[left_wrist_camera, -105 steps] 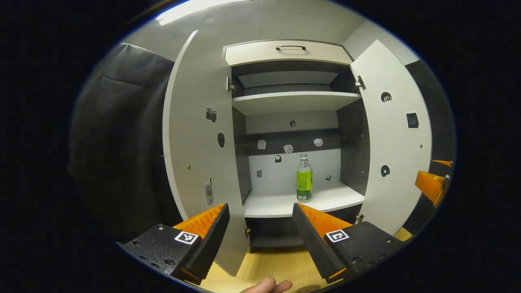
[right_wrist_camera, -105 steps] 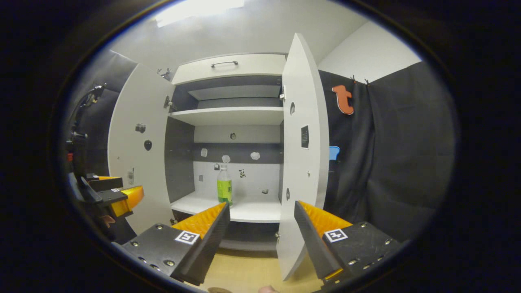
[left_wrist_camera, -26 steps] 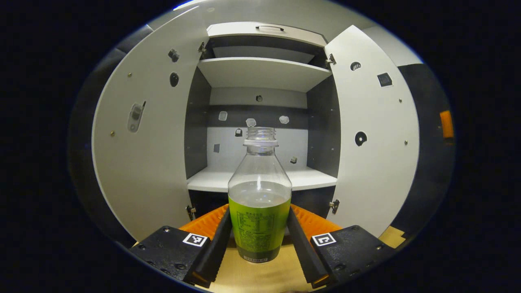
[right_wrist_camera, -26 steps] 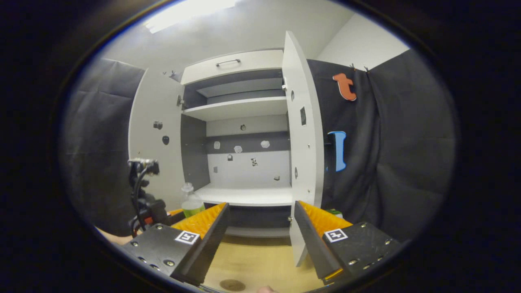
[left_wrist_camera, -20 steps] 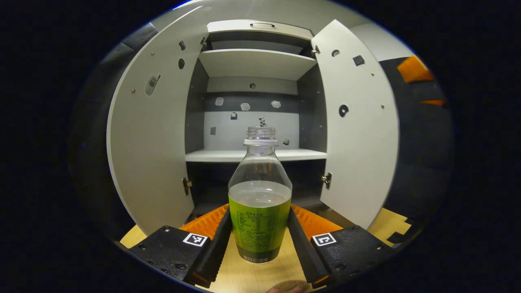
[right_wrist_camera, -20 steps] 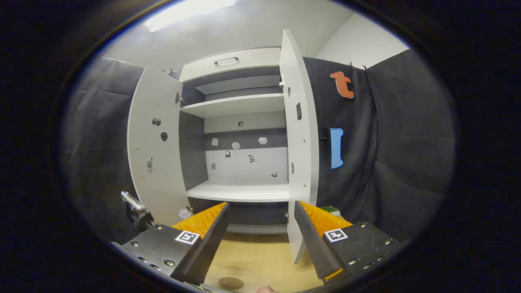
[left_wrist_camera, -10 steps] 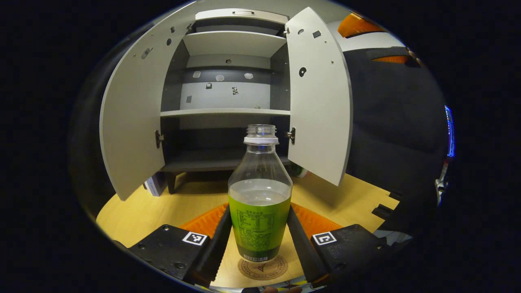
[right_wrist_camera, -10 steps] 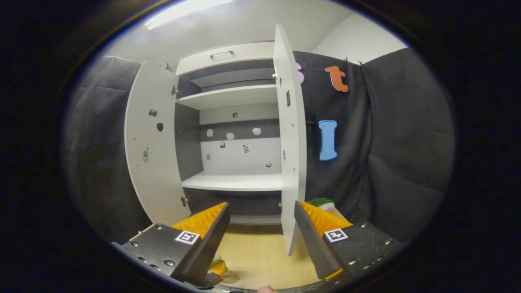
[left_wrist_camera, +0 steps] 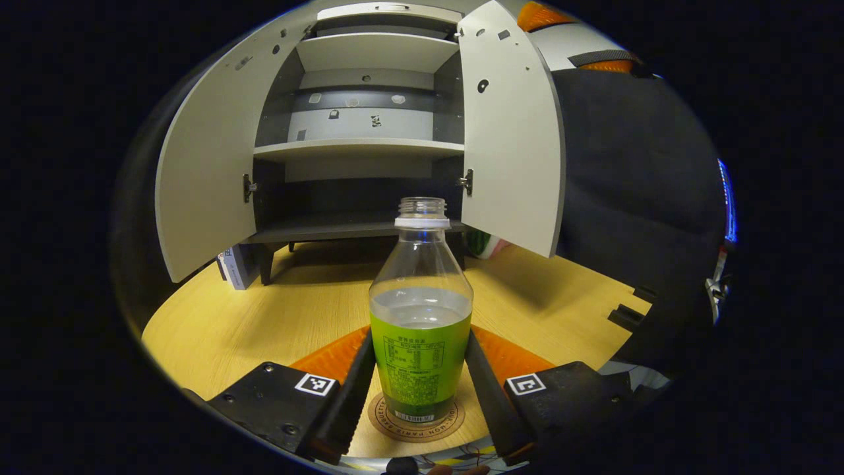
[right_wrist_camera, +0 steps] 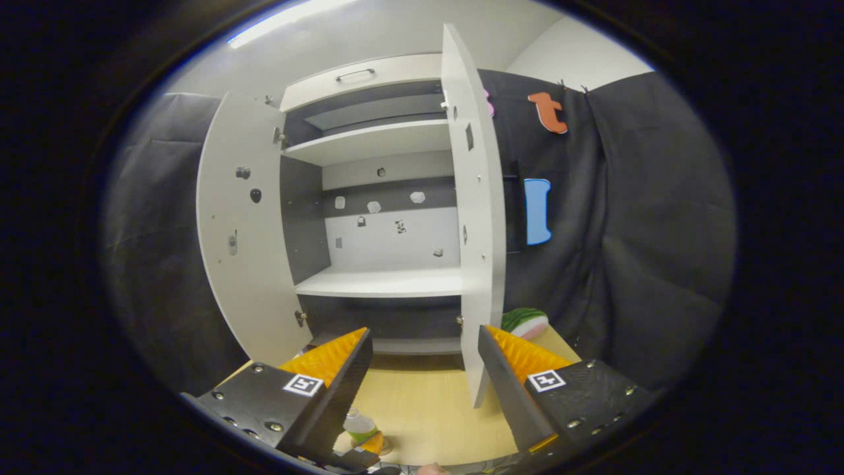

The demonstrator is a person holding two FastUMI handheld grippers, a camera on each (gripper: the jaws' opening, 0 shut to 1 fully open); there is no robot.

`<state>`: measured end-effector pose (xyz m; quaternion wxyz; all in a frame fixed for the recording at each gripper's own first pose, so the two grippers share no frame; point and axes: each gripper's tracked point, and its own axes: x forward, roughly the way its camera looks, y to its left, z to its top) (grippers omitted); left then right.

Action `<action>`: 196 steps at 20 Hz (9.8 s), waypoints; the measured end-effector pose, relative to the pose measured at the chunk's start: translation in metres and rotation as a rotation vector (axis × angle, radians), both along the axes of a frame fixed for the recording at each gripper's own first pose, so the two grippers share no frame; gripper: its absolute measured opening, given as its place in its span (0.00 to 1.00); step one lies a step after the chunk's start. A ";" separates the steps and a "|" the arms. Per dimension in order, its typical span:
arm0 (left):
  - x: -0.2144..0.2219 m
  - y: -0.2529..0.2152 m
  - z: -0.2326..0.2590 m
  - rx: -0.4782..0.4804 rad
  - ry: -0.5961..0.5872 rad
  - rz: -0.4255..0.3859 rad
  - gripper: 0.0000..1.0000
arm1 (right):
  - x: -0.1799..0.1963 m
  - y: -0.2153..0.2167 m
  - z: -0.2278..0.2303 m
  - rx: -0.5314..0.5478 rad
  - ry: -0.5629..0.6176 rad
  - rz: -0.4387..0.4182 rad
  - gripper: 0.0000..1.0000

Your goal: Grasp the bottle in the cabinet with the left hand and place it on the coaster, then close the right door with the right hand and the left door with the left hand.

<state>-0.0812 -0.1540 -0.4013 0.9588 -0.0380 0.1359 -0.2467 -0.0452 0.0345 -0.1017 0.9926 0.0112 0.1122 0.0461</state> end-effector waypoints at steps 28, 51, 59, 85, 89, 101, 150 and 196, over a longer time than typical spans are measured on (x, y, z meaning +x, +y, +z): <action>-0.018 0.008 0.027 0.048 -0.038 0.010 0.93 | -0.004 0.017 0.005 -0.020 -0.009 0.080 0.97; -0.020 0.082 0.250 0.047 -0.166 0.115 0.98 | 0.025 -0.129 0.070 -0.096 -0.164 -0.105 0.97; 0.026 0.166 0.308 0.026 -0.184 0.234 0.98 | 0.077 -0.209 0.087 -0.078 -0.159 -0.273 0.94; 0.066 0.215 0.316 -0.012 -0.167 0.292 0.98 | 0.129 -0.103 0.061 -0.026 -0.108 -0.076 0.94; 0.071 0.216 0.322 0.000 -0.187 0.300 0.98 | 0.131 -0.073 0.059 0.004 -0.120 -0.069 0.94; 0.064 0.288 0.318 0.013 -0.172 0.451 0.98 | 0.148 0.024 0.044 -0.047 -0.121 0.064 0.95; 0.162 0.355 0.322 0.015 -0.072 0.543 0.89 | 0.116 -0.036 0.011 0.039 -0.041 0.032 0.95; 0.117 0.219 0.348 0.008 -0.155 0.369 0.92 | 0.054 -0.033 0.052 0.038 -0.097 -0.031 0.95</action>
